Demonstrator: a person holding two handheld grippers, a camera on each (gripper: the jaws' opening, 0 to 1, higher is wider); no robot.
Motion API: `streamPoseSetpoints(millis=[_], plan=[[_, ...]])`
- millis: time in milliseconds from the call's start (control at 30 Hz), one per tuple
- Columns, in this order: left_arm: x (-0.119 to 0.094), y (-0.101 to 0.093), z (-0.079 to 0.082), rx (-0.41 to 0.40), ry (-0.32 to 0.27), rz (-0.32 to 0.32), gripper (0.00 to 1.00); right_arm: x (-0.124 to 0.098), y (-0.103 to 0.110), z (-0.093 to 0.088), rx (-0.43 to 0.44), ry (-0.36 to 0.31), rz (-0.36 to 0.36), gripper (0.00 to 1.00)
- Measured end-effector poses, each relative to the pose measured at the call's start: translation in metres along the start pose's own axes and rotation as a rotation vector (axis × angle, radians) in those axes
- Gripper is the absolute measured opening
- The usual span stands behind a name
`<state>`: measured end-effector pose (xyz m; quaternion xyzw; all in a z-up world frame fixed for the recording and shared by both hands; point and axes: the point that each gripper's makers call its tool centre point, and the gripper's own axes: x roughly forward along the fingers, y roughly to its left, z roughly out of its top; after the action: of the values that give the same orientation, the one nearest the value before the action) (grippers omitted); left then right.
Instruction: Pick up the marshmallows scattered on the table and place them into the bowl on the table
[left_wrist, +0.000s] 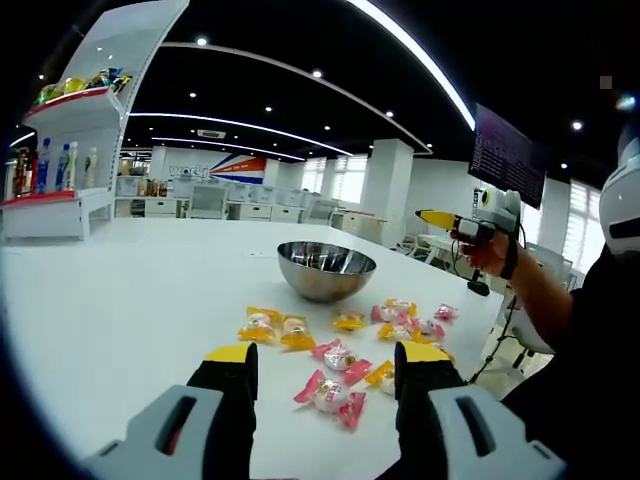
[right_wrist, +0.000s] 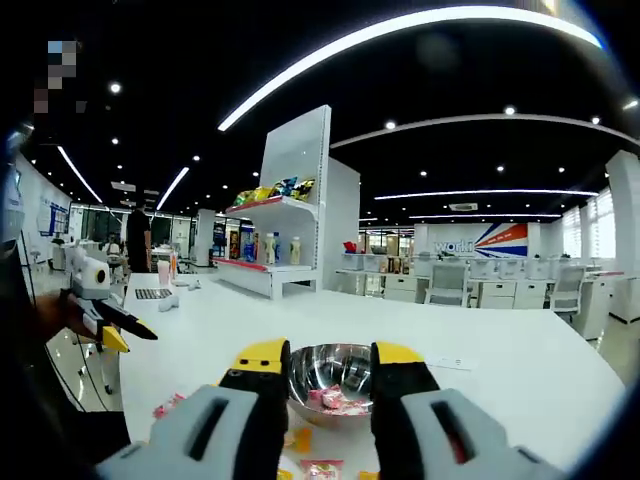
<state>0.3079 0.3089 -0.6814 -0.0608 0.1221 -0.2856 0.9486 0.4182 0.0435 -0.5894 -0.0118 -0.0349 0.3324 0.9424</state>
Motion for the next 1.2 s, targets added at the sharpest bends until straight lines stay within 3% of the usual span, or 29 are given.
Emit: streamPoseSetpoints(millis=[233,733,1000,1200], plan=[[0.004,0.004,-0.005,0.004,0.02,0.006,0.56,-0.019,0.011,-0.007,0.037,-0.041,-0.007,0.32],[-0.001,-0.002,0.002,-0.002,-0.014,-0.005,0.56,-0.055,0.018,-0.023,0.0,-0.028,-0.029,0.32],[0.003,-0.005,-0.006,-0.013,0.018,-0.004,0.55,-0.076,0.03,-0.033,-0.046,-0.003,-0.034,0.32],[0.007,-0.011,-0.015,-0.003,0.079,0.009,0.54,-0.079,0.023,-0.031,-0.039,-0.011,-0.045,0.32]])
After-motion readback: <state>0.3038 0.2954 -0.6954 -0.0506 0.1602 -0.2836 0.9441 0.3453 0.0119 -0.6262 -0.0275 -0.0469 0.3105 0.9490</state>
